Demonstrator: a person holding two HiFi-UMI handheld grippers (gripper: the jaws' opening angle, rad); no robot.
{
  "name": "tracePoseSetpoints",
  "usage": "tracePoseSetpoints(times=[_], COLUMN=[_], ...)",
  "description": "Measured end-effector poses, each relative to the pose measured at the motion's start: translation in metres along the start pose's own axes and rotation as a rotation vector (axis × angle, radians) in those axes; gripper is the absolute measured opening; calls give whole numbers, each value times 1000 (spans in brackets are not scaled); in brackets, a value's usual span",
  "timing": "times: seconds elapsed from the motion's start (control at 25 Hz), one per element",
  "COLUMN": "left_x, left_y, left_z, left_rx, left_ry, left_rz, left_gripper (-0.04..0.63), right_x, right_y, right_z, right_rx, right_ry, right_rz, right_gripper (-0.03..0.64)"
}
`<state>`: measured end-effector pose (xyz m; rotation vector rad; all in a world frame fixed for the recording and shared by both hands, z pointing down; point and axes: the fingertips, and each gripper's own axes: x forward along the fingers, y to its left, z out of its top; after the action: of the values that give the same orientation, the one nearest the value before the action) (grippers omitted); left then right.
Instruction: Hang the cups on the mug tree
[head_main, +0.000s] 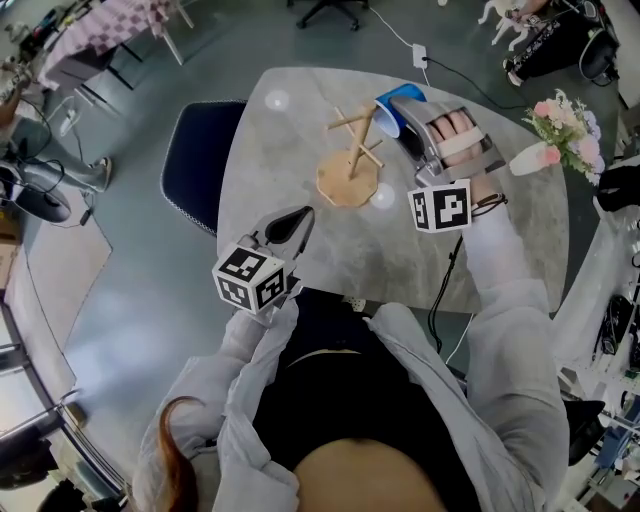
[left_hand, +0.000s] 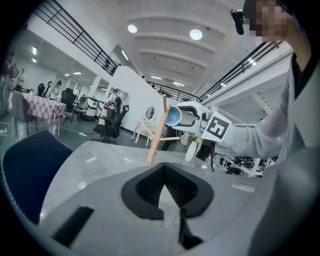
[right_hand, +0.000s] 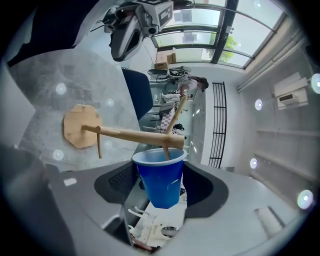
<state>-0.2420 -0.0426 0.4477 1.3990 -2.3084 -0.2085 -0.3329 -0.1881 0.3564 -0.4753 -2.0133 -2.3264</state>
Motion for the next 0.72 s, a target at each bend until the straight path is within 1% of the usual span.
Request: tracePoseSetpoints(times=[0.32,0.36,0.4,0.44,0.48,0.6,0.72], left_x=[1,2,3,5,6,10,14], left_y=[3,3,2,2,1,-2,-5], left_z=[-3,-2,-2,-1,-1,-1,1], left_rx=[-8,-8,-7,-6,-5,-2,5], left_ry=[10,10,9,7,7,9,9], left_rz=[-7,-11,-15,-19,-24,-42,-64], left_gripper=[-2,-2,-2,-2,-2,-2,-2], right_x=[0,0,0,-1,-2,-11,-26], right_y=[3,4,7,9,10,8,0], right_z=[2,3,3,4,4,3,1], right_rx=[13,21,33,51,71,138,260], right_ry=[12,12,11,9,9,16,12], right_rz=[-5,5,18,32,41,41,33], right_gripper=[301,317,360,398,415,428,434])
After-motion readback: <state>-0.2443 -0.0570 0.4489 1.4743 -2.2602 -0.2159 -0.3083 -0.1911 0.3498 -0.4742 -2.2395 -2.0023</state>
